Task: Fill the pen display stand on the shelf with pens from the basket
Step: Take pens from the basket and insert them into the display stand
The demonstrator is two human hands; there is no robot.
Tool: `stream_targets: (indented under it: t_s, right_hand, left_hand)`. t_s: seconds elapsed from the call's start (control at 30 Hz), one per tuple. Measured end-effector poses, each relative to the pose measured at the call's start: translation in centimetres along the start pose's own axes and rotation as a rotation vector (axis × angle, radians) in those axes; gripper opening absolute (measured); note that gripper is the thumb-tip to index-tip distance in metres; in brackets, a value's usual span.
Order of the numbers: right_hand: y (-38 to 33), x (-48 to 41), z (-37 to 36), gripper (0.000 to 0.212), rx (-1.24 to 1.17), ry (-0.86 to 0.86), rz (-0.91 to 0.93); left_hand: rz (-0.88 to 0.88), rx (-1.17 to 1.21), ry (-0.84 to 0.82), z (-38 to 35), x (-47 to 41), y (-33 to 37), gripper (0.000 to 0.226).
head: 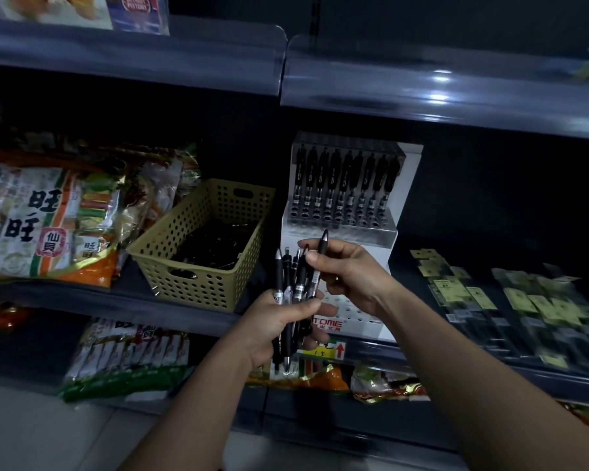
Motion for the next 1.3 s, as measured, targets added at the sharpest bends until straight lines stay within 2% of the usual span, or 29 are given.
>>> stream_targets:
  t_s: [0.07,0.13,0.2,0.3,0.4,0.5,0.73,0.83,0.97,1.13,1.23,1.3]
  right_hand:
    - [-0.2,0.0,-0.1,0.027,0.003,-0.023,0.001]
    - [-0.6,0.1,0.0,0.013,0.007,-0.011,0.009]
    - [-0.9,0.1,0.2,0.008,-0.021,0.015,0.021]
    - [-1.6,0.0,0.6,0.007,-0.125,0.068,0.056]
    - [-2.3,0.0,1.2,0.007,-0.175,0.148,0.078]
    - [-2.5,-0.1,1.2,0.007,-0.205,0.219,0.095]
    - [-2.5,-0.3,-0.1,0.003,-0.517,0.385,0.163]
    - [-1.6,-0.3,-2.4,0.007,-0.577,0.381,0.143]
    - [0.6,-0.2,-4.7,0.015,-0.547,0.295,0.089]
    - [2.0,0.3,-5.4,0.026,-0.448,0.102,-0.027]
    - [2.0,0.3,-4.6,0.027,-0.145,0.170,-0.094]
    - [1.5,0.2,-4.2,0.022,0.008,0.238,-0.076]
  left_hand:
    - [0.003,-0.021,-0.004,0.0,0.1,0.0,0.023]
    - [0.001,-0.021,-0.018,-0.1,0.2,0.0,0.032]
    - [-0.009,0.041,-0.011,-0.1,0.2,0.1,0.037]
    - [-0.020,0.255,0.022,0.4,0.1,0.5,0.044]
    - [-0.054,0.520,0.075,1.1,0.1,0.6,0.031]
    - [-0.102,0.634,0.172,1.8,0.2,0.8,0.028]
    - [-0.262,0.594,0.174,2.7,0.0,1.4,0.023]
    - [-0.324,0.523,0.220,2.1,-0.4,1.4,0.045]
    - [-0.395,0.512,0.297,2.0,-0.5,1.6,0.039]
    - [-0.393,0.466,0.300,2.9,-0.4,1.4,0.037]
    - [-0.378,0.378,0.433,2.8,0.0,1.4,0.018]
    - [-0.335,0.299,0.539,2.6,0.1,1.2,0.017]
Point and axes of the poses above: each hand's wrist, its own x-axis away from the middle knuckle, its own z-axis out of the back of the hand, y = z × x, the point moved 3 cm from there along -x, towards the middle knuckle, and after that the axes turned 8 degrees about -y, right-handed, at the moved point
